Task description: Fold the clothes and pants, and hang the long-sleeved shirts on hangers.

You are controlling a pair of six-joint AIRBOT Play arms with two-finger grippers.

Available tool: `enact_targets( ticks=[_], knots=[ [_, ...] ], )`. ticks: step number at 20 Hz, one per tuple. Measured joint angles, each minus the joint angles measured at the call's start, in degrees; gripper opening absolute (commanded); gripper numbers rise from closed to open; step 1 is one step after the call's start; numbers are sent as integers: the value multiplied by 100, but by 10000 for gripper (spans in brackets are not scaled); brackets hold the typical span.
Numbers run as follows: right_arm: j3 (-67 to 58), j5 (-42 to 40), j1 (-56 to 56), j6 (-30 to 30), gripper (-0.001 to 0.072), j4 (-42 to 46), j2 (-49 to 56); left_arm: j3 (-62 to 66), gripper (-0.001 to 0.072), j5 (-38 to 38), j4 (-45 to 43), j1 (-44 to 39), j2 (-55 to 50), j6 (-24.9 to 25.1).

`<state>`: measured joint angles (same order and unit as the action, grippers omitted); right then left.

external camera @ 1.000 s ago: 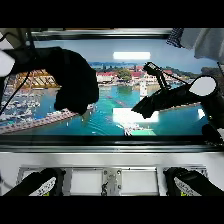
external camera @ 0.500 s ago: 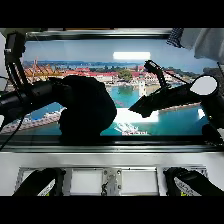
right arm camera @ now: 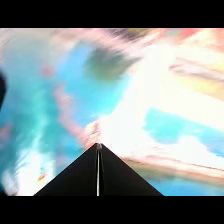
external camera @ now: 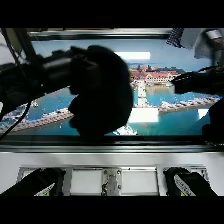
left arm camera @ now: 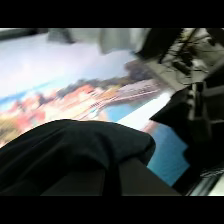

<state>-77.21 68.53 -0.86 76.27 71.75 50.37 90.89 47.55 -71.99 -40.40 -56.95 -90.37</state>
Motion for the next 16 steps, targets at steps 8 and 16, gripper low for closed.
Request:
enact_targets(
  ticks=[8, 16],
  knots=[
    [22, -330, -1117, 503, 36, 763, -824, 326, 18, 1989, -483, 258, -796, 348],
    [1182, -356, -1215, 564, 664, -48, -177, -2623, 18, 1506, 282, 2146, -1303, 236]
  ],
)
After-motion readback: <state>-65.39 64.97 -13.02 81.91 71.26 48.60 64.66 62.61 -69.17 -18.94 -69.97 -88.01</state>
